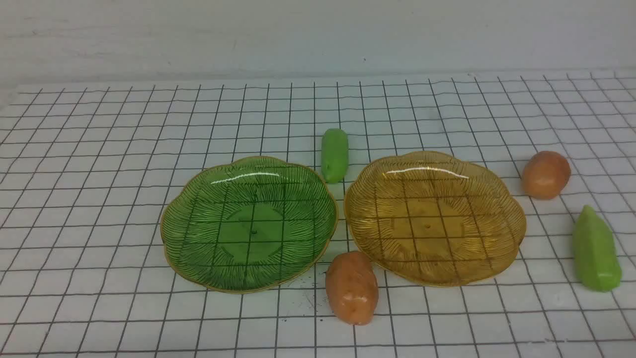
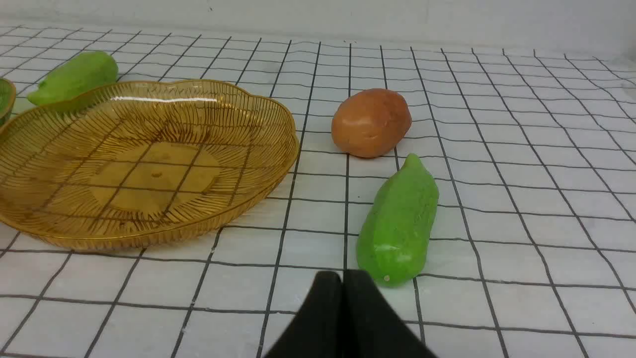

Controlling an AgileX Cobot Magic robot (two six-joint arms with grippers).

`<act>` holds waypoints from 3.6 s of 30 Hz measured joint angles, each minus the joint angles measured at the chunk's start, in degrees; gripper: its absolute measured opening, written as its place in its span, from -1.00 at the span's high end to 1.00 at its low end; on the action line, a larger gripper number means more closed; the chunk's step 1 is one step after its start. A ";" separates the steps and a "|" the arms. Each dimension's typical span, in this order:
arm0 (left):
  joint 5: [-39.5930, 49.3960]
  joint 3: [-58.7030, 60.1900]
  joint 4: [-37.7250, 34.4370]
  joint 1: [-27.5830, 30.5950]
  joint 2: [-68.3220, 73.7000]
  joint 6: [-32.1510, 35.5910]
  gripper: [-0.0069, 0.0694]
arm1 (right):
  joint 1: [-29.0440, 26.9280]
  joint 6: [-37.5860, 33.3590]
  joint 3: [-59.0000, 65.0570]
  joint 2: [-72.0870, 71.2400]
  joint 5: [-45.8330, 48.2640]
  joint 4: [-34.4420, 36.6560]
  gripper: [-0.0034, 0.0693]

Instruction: Put different types of vegetables on the plate.

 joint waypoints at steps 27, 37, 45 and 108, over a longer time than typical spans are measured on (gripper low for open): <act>-0.50 0.00 -1.15 0.00 0.00 -0.51 0.84 | 0.00 0.00 0.00 0.00 0.00 0.00 0.95; -9.15 0.06 -20.15 0.00 0.00 -5.77 0.84 | 0.00 0.00 0.00 0.00 0.00 -0.02 0.95; -18.96 0.06 -29.41 0.00 0.00 -5.66 0.84 | 0.00 1.03 0.50 0.00 -3.79 4.98 0.95; 39.23 -38.24 -18.16 0.01 49.62 12.94 0.84 | -12.61 2.95 -75.10 106.93 43.41 12.13 -0.28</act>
